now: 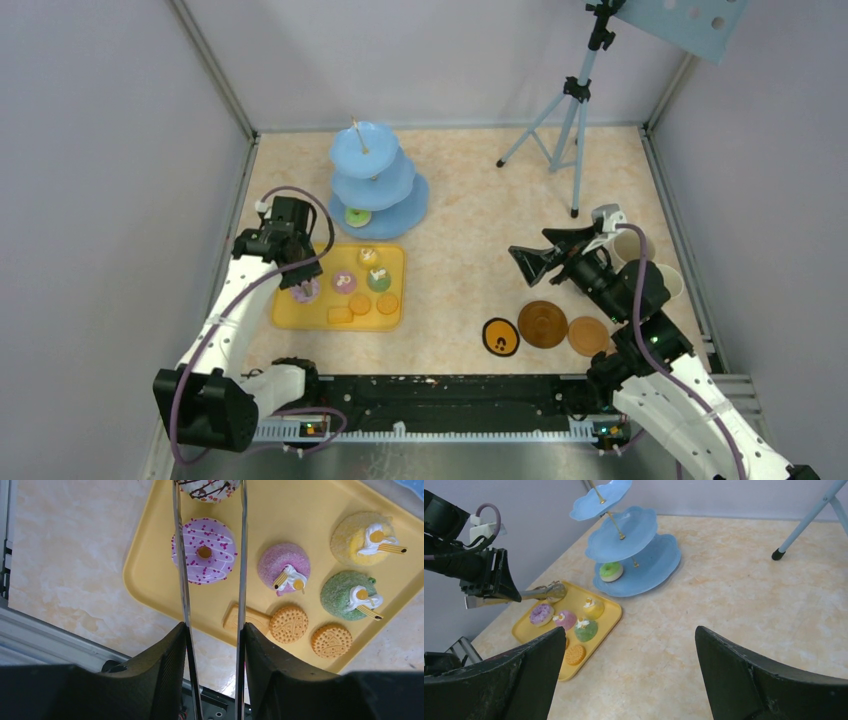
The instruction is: Serve the afternoon tea
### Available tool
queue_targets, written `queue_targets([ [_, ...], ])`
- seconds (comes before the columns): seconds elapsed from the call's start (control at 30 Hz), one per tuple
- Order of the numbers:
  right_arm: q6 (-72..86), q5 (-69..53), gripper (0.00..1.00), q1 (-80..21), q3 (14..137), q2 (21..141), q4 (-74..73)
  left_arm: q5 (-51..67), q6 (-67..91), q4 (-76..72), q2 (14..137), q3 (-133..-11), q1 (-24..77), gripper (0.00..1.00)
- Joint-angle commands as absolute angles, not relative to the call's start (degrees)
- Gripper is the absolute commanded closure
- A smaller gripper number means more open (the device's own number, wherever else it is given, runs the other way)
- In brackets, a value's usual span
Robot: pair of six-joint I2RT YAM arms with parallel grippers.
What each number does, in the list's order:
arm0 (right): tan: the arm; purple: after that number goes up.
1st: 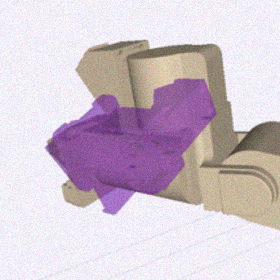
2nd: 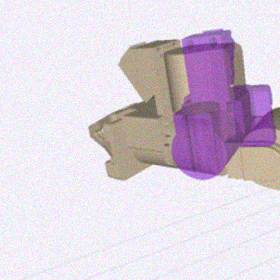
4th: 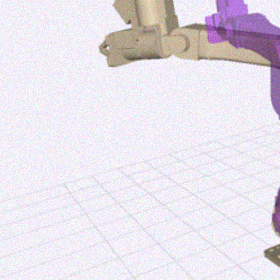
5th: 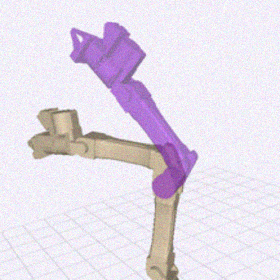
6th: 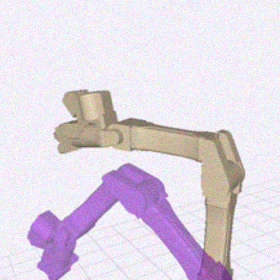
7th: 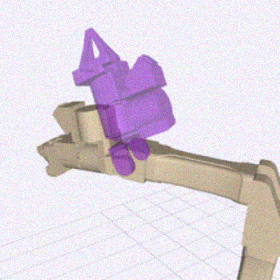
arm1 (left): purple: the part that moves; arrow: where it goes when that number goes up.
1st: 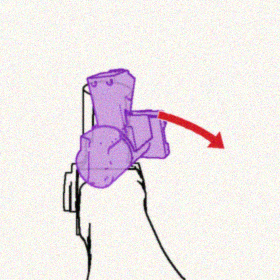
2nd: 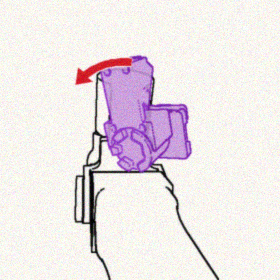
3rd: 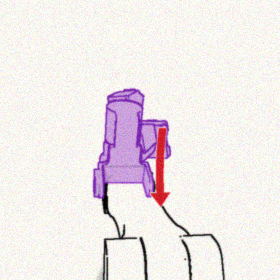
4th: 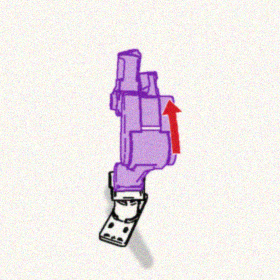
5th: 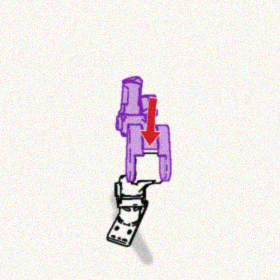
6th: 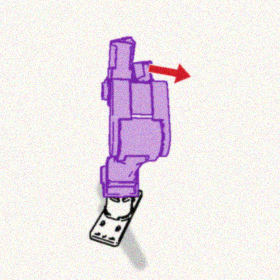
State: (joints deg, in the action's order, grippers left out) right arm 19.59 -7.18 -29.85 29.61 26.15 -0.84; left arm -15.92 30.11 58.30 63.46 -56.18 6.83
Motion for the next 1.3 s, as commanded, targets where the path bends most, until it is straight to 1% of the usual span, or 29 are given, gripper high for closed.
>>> queue_targets([
  [0.0,19.09,-7.47,0.01,-30.32,30.61,27.07,0.37,-17.40,29.44,56.79,61.98,-57.15,6.50,0.54],
  [0.17,18.30,-6.03,0.01,-30.33,31.84,27.95,-1.05,-17.45,28.87,59.28,59.32,-60.22,6.50,0.55],
  [0.4,17.62,-5.90,0.02,-30.32,33.54,29.98,-2.95,-10.98,26.85,60.10,56.28,-62.56,6.59,0.58],
  [0.6,17.37,-3.70,0.02,-30.33,34.49,30.21,-4.90,-2.79,27.18,58.86,54.04,-60.90,7.08,0.61],
  [0.7,16.66,-1.72,0.02,-30.37,35.16,30.07,-6.53,-0.68,28.55,56.90,52.60,-59.19,8.81,0.62],
  [0.87,15.91,-0.18,0.02,-30.32,35.44,29.14,-8.41,-1.63,30.87,53.71,53.81,-57.62,15.36,0.62],
  [1.0,15.51,1.46,0.02,-30.32,35.93,29.46,-9.21,-9.44,36.51,50.64,56.60,-58.43,30.11,0.62],
  [1.07,15.10,2.46,0.02,-30.32,36.45,29.76,-10.00,-11.73,38.49,49.78,59.56,-59.02,34.83,0.62],
  [1.27,14.71,5.64,0.02,-30.35,36.62,28.41,-11.27,-13.04,39.43,43.16,64.13,-59.74,39.46,0.62],
])
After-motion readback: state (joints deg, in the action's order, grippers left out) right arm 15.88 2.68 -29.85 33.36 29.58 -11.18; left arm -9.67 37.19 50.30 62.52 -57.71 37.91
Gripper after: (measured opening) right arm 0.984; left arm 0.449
